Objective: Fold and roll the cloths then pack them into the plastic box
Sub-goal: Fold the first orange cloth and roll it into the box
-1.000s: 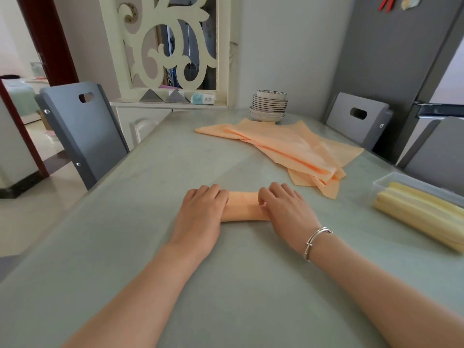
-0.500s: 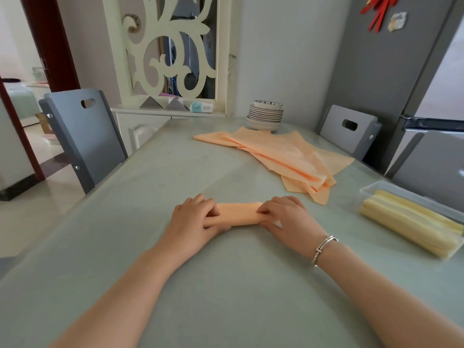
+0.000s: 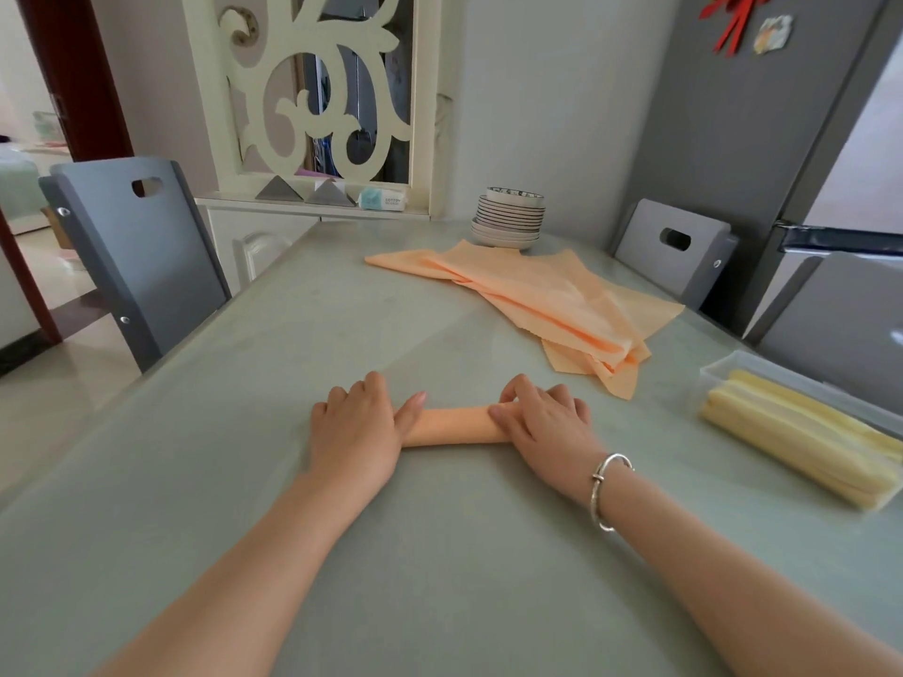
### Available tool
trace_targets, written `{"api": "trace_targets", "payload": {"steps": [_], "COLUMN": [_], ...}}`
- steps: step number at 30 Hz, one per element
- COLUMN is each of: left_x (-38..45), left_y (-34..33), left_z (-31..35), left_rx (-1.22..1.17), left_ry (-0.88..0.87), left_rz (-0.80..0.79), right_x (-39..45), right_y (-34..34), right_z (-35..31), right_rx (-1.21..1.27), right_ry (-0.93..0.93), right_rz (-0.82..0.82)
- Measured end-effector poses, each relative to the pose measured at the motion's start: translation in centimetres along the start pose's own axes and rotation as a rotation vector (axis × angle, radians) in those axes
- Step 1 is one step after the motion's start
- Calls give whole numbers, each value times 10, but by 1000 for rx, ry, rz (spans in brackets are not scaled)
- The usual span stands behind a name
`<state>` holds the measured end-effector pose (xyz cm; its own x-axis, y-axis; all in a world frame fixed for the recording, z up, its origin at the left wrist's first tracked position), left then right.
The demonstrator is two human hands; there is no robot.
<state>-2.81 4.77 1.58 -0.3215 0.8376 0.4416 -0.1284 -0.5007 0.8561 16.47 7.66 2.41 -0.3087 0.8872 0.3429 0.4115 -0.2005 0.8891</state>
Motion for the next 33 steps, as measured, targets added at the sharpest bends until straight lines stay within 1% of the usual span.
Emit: {"api": "trace_targets", "payload": {"steps": [2,4,6,8,14,18,21,23,26,28,29,30,31,33], "left_x": [2,-1,-6,-10,-25,-28,-29,-30,-30,-34,-35,-35,-35,-33], "left_y": [9,19,22,23,23,25,23,24,25,30,30,26,24,31], "left_z": [6,22,36,42,47,44,43,41,38,47,53,57,64,86], "left_rx": [39,45,83,88,99,38,4,9,-15,-15,36,115,179,228], "left_ry": [-60,-233,-397,-487,-599,-604,-568,-560,-562,-656,-693,-709,-731,-756], "left_rz": [122,269,330,314,258,203,34,5,5,79,97,73,82,156], "right_x": [2,2,0,-2,-9,-17,-19,-20,-22,-27,-29,-30,-32,-36], "right_y": [4,9,8,4,3,2,7,9,11,13,15,14,18,39], "right_z": [-3,-15,-26,-29,-20,-19,-16,-16,-18,-14,-11,-9,-5,6], "right_rx": [-141,-132,-105,-120,-55,-75,-99,-143,-206,-243,-263,-286,-307,-339], "right_ry": [72,213,357,421,405,385,335,329,341,329,327,337,343,336], "right_rz": [83,155,141,83,-32,-113,-113,-98,-94,-104,-108,-111,-99,-21]}}
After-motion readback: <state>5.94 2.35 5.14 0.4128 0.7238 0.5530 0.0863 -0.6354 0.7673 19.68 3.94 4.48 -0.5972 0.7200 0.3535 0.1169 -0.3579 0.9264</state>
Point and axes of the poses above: each hand's wrist, its own x-axis towards the middle knuckle, its own y-axis out of the back of the hand, z = x × y, the point moved 8 cm from there along x, towards the middle knuckle, and after that the axes turned 8 degrees about z, right-handed, at the moved point
